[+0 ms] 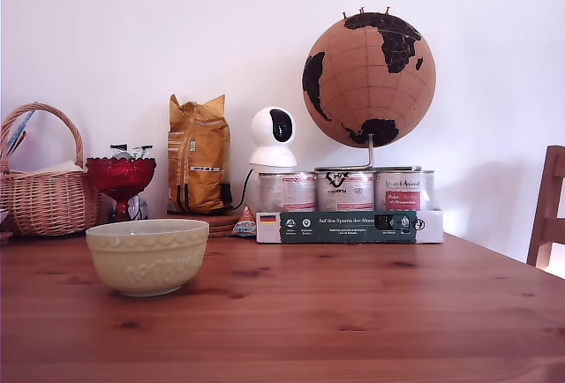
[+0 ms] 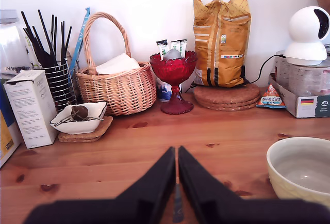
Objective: Pick the grey coffee capsule and place it inside the green bowl
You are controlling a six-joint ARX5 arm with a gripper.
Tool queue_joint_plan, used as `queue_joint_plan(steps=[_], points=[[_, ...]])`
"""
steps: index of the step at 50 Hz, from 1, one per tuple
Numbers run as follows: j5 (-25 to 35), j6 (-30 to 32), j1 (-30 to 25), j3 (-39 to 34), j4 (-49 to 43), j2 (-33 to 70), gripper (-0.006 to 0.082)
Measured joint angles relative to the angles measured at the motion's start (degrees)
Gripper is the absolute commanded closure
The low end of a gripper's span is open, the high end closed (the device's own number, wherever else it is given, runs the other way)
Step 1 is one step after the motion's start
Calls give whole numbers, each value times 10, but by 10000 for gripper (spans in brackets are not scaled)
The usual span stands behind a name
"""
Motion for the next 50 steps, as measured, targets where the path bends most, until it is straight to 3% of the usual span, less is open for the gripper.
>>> queue_joint_plan(steps=[13,26,30,41,50], points=[[-16,14,0,19,-163,-2,786],[-16,13,0,25,-178,-3,786],[-15,-15,0,24,-145,-3,786],[22,-161,0,24,19,-3,786],[38,-182,0,24,94,-2,786]])
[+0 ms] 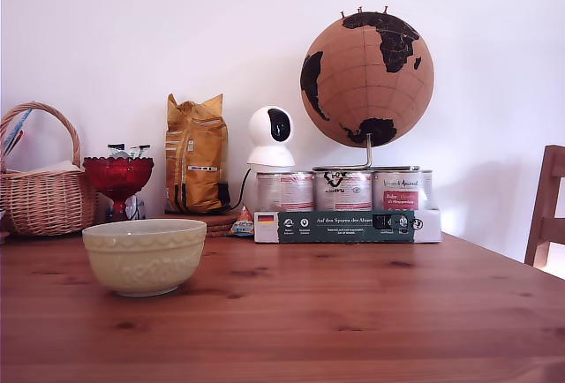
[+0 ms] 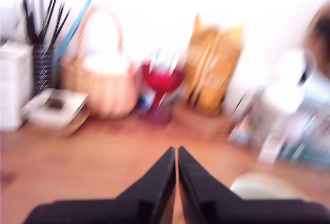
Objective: Pick the grey coffee capsule and place it inside the green bowl
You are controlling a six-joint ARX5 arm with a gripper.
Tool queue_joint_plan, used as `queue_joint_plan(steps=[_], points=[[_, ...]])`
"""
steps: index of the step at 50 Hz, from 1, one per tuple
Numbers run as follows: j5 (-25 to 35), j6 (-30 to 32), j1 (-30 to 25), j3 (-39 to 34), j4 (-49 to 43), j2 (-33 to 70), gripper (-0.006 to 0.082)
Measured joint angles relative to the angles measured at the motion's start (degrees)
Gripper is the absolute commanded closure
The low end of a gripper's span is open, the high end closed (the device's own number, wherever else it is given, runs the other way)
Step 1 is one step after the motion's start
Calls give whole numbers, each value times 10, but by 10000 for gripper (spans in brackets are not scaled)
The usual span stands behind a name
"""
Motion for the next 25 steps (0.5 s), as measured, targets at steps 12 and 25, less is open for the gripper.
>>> queue_joint_plan(steps=[12,25], points=[[-14,1,0,0,-6,125,785],[-14,8,0,0,66,296,565]])
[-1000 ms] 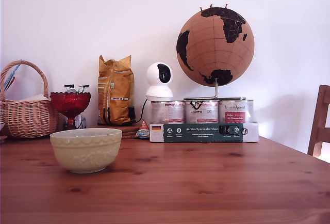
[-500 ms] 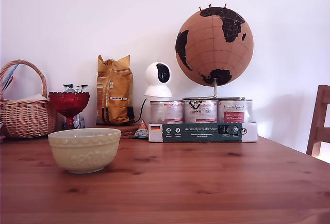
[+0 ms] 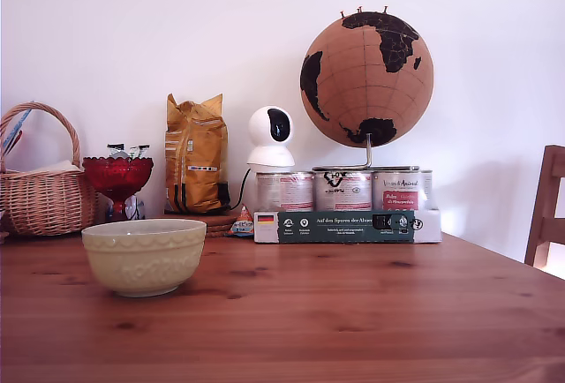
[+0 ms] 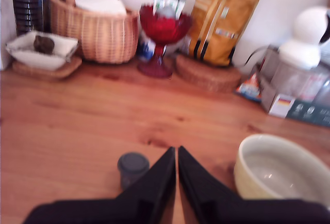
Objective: Pick the grey coffee capsule and place it inside the green bowl
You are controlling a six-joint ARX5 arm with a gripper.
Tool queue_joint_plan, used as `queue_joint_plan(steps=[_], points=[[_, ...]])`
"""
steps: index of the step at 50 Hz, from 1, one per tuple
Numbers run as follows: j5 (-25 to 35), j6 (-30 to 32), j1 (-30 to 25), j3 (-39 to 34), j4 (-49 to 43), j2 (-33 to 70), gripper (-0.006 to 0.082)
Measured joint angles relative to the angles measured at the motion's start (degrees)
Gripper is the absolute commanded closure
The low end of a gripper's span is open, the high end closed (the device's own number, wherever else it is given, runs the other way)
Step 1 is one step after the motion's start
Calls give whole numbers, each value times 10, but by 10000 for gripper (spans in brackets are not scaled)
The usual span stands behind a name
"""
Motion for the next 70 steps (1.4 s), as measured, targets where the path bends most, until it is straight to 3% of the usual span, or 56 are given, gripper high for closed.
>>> queue_joint_plan(steps=[5,8,27,35,49,56,70], points=[[0,6,0,0,51,86,211],[0,13,0,0,82,142,156],[-12,115,0,1,337,434,155],[-41,137,0,20,377,547,156],[-42,143,4,146,417,706,156],[-42,143,8,177,417,762,164],[-35,160,23,191,422,772,493]])
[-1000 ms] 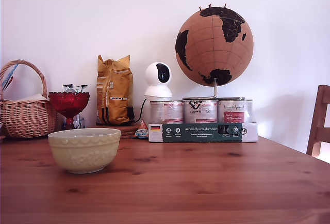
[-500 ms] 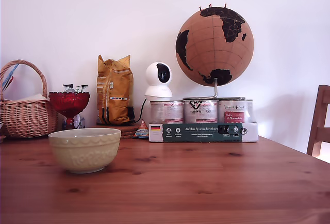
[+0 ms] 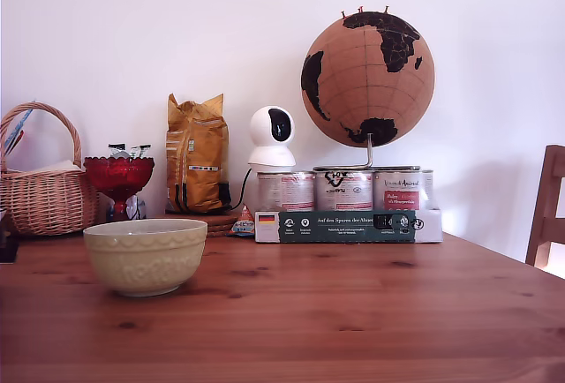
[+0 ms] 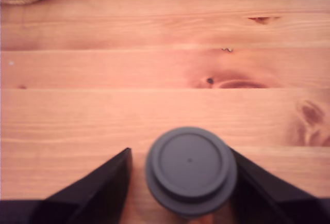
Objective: Pick the grey coffee capsule and place it inside the green bowl
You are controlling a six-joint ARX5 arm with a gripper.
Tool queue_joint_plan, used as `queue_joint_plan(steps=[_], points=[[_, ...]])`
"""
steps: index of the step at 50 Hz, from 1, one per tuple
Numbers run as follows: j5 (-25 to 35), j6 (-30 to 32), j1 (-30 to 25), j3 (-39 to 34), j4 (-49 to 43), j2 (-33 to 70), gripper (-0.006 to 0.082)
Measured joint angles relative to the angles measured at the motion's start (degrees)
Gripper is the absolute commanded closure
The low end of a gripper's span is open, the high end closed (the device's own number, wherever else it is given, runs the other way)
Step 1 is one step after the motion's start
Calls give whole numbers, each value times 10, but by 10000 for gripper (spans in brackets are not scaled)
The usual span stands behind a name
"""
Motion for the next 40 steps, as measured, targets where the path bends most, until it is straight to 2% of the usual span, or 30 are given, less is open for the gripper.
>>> queue_joint_plan(steps=[10,20,24,28,36,40], points=[[36,-6,3,0,3,0,578],[131,-96,3,-1,87,-7,580],[177,-144,3,0,136,-29,580],[219,-167,-2,9,158,-60,580],[291,-161,-40,56,142,-108,580],[302,-123,-78,76,106,-120,580]])
